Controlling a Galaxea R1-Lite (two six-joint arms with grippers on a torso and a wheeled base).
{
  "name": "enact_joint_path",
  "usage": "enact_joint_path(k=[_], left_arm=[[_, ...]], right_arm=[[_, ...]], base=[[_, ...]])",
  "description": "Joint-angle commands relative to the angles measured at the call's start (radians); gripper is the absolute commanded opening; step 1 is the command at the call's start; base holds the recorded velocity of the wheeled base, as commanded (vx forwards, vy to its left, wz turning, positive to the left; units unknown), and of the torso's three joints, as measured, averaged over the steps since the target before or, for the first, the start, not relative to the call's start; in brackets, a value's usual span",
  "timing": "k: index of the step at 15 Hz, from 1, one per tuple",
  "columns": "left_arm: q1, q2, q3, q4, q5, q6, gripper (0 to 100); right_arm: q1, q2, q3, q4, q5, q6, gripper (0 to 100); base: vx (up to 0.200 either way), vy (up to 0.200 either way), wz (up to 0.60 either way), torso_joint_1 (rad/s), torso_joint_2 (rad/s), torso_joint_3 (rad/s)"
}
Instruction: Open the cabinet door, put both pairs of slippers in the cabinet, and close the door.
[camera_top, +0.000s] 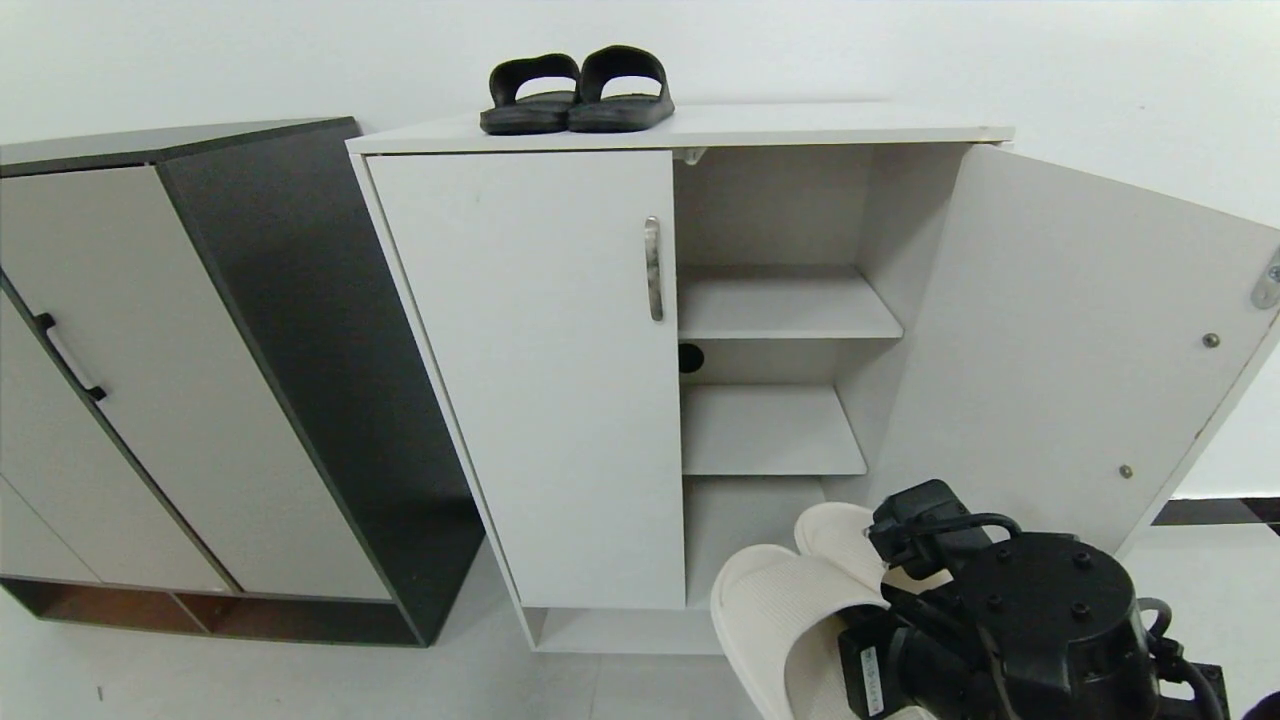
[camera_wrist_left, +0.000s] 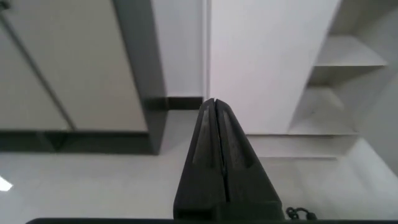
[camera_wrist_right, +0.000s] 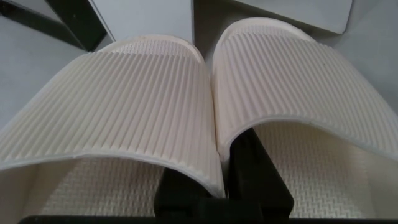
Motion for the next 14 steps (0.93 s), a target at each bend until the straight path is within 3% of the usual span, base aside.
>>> enact_joint_path(k=[1,2,3,5,6,9,14], left_arm=[[0.08,-0.049,0.001,0.001,-0.045,0.001,0],[0.034,-0.11,0.003,-0.003,-0.071,-0.014,0],[0.04,-0.11,0.003,-0.003,-0.059,-0.034,0],[0.04,-0.11,0.003,-0.006,-0.05,-0.036,0],[0.04,-0.11,0.001,-0.006,-0.054,-0.053,0],[0.04,-0.11,0.003,-0.006,-0.057,-0.056,0],[0.04,-0.11,0.003,-0.006,-0.057,-0.054,0]], right_arm=[[0.001,0.003,0.002,-0.002,-0.001,-0.001,0],[0.001,-0.003,-0.001,-0.002,-0.002,-0.001,0],[0.001,-0.005,-0.005,-0.007,-0.001,-0.002,0],[-0.012,0.01,-0.054,-0.043,-0.009,-0.01,0],[-0.043,0.029,-0.08,-0.043,-0.016,-0.008,0],[-0.132,0.099,-0.115,-0.047,-0.098,-0.005,0],[-0.187,0.11,-0.112,-0.045,-0.131,-0.007,0]], base=[[0.0,0.0,0.0,0.0,0.0,0.0],[0.0,0.0,0.0,0.0,0.0,0.0],[0.0,0.0,0.0,0.0,0.0,0.0],[0.0,0.0,0.0,0.0,0.0,0.0],[0.0,0.0,0.0,0.0,0.0,0.0],[0.0,0.0,0.0,0.0,0.0,0.0],[0.0,0.0,0.0,0.0,0.0,0.0]])
